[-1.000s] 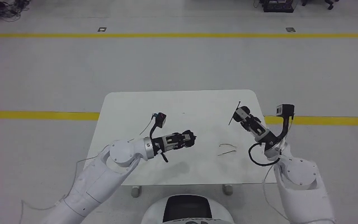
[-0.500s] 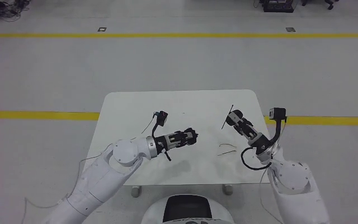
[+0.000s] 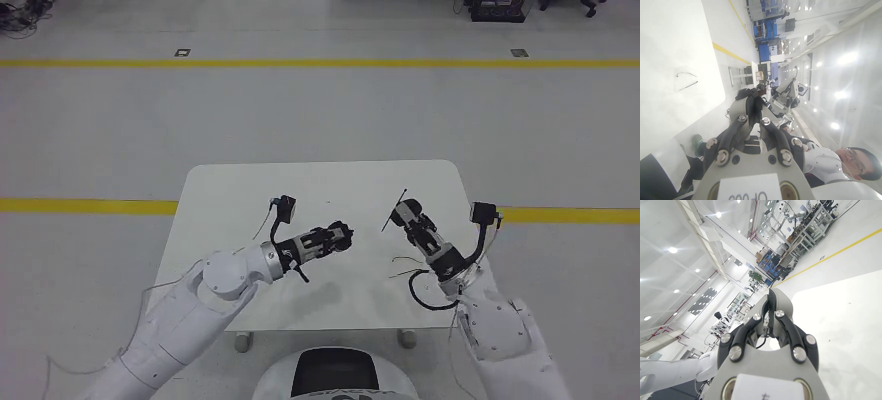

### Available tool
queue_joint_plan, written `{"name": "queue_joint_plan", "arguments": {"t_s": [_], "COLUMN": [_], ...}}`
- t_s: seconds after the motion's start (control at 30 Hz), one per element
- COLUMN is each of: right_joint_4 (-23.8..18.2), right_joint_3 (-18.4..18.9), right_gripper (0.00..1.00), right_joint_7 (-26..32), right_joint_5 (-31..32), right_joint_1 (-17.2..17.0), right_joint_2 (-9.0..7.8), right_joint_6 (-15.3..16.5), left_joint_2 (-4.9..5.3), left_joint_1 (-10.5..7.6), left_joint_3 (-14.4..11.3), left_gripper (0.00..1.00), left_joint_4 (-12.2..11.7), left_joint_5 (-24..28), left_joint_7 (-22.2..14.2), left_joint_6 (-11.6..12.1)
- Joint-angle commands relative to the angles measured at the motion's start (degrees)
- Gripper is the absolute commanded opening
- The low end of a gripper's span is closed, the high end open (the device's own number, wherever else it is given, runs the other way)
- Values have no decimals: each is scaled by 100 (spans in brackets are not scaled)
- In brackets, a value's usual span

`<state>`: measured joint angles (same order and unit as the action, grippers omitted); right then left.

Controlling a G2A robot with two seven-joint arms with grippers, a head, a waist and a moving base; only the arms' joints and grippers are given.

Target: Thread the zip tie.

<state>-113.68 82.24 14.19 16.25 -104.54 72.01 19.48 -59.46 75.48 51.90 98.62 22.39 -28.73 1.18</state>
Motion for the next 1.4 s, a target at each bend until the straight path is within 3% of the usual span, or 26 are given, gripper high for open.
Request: {"name": "queue_joint_plan", "arguments": {"t_s": [0.0,0.47,1.0,1.37], "right_joint_4": [16,342,641,880], "right_joint_3": [-120,-1041,-2038,-2704], "right_gripper": [0,0,0,0], "right_joint_7": [-210,-1906,-3325,-4171], "right_joint_5": [161,1361,1848,2206], "right_joint_1": [1,276,754,1157], "right_joint_2": [-35,-461,-1057,-1320], "right_joint_6": [0,0,0,0], "left_joint_2": [6,67,139,210], "left_joint_1": [18,311,654,899], "left_joint_3": [28,271,574,851], "left_gripper": [0,0,0,0], "left_joint_4": [46,287,547,714], "left_joint_5": [-32,-198,-273,-211], "left_joint_7": [1,81,97,-130], "left_joint_6": [-16,13,2,-5]}}
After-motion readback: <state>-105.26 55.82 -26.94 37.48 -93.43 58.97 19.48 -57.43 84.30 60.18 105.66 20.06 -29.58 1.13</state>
